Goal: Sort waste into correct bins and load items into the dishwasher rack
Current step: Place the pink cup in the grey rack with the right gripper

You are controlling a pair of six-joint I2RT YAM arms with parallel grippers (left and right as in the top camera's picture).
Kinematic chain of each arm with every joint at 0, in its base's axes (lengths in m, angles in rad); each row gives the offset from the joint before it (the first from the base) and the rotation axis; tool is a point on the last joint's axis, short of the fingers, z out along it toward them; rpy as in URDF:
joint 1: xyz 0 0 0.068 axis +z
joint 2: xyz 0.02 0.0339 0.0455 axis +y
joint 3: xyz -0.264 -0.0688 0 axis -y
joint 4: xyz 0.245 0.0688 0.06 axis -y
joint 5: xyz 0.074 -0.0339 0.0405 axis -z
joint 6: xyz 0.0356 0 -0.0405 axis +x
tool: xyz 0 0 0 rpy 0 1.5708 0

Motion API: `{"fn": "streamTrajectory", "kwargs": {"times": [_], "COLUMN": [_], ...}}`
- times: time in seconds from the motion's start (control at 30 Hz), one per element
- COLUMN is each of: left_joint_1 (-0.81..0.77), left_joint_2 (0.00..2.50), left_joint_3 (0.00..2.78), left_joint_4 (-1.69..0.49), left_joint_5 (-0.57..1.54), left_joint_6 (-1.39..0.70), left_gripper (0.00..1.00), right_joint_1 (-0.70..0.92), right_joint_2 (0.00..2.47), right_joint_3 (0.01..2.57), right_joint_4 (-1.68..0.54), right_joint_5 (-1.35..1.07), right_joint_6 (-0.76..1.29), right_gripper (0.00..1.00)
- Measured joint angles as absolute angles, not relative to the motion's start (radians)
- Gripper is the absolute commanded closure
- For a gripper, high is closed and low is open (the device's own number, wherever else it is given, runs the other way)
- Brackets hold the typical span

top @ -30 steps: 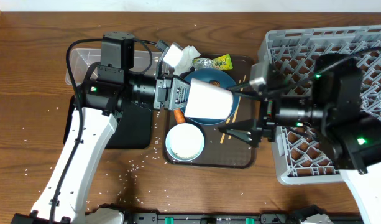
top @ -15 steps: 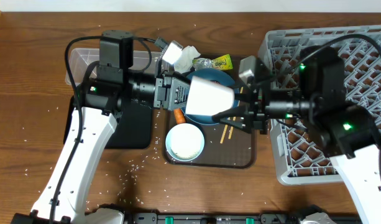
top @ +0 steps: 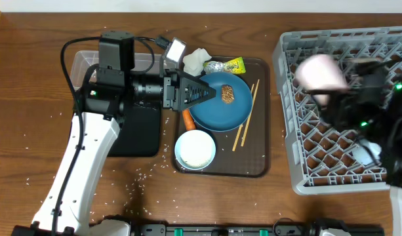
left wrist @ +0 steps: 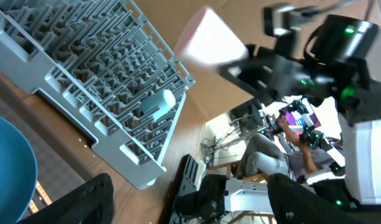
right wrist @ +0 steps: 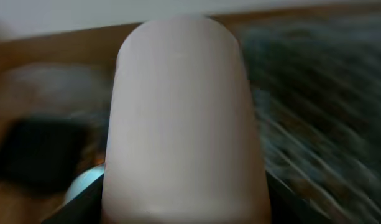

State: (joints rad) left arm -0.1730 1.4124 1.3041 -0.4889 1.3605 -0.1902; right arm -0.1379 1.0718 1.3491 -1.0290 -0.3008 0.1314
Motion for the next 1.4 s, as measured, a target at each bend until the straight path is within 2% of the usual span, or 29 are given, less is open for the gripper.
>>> {"fn": "streamTrajectory", "kwargs": {"times": [0.27, 0.43, 0.67, 0.83, 1.0, 1.17, 1.3, 1.4], "left_joint_1": [-0.173, -0.173, -0.173, -0.173, -0.173, -0.173, -0.173, -0.175], "left_joint_2": [1.412, 1.412, 1.412, 1.412, 1.412, 1.412, 1.412, 1.412], "left_joint_3": [1.304, 1.304, 1.304, 1.304, 1.304, 1.304, 1.304, 1.304], "left_joint_4": [-0.506, -0.525, -0.527, -0.526, -0.527, -0.527, -0.533, -0.59], "left_joint_5": [1.357, 1.357, 1.356, 1.353, 1.349, 1.346, 1.325, 1.222], "left_joint_6": [-0.19, -0.19, -0.19, -0.19, -0.19, -0.19, -0.19, -0.189], "left_gripper": [0.2, 0.2, 0.2, 0.19, 0.2, 0.2, 0.2, 0.2], "right_joint_1": [-0.447, -0.627, -0.809, -0.863, -0.879, -0.882, -0.881, -0.86], "right_joint_2": [1.185, 1.292, 1.418, 1.5, 1.594, 1.634, 1.617, 1.548], "right_joint_3": [1.349, 1.349, 1.349, 1.349, 1.349, 1.349, 1.362, 1.366], "right_joint_4": [-1.074, -1.061, -1.059, -1.066, -1.065, -1.055, -1.046, -1.026], "right_joint_5": [-0.068, -0.032, -0.07, -0.109, -0.132, -0.208, -0.344, -0.47], "right_joint_6": [0.352, 0.447, 0.51, 0.523, 0.535, 0.513, 0.449, 0.394], "right_gripper": [0.47, 0.44, 0.45, 0.4, 0.22, 0.18, 0.21, 0.21]}}
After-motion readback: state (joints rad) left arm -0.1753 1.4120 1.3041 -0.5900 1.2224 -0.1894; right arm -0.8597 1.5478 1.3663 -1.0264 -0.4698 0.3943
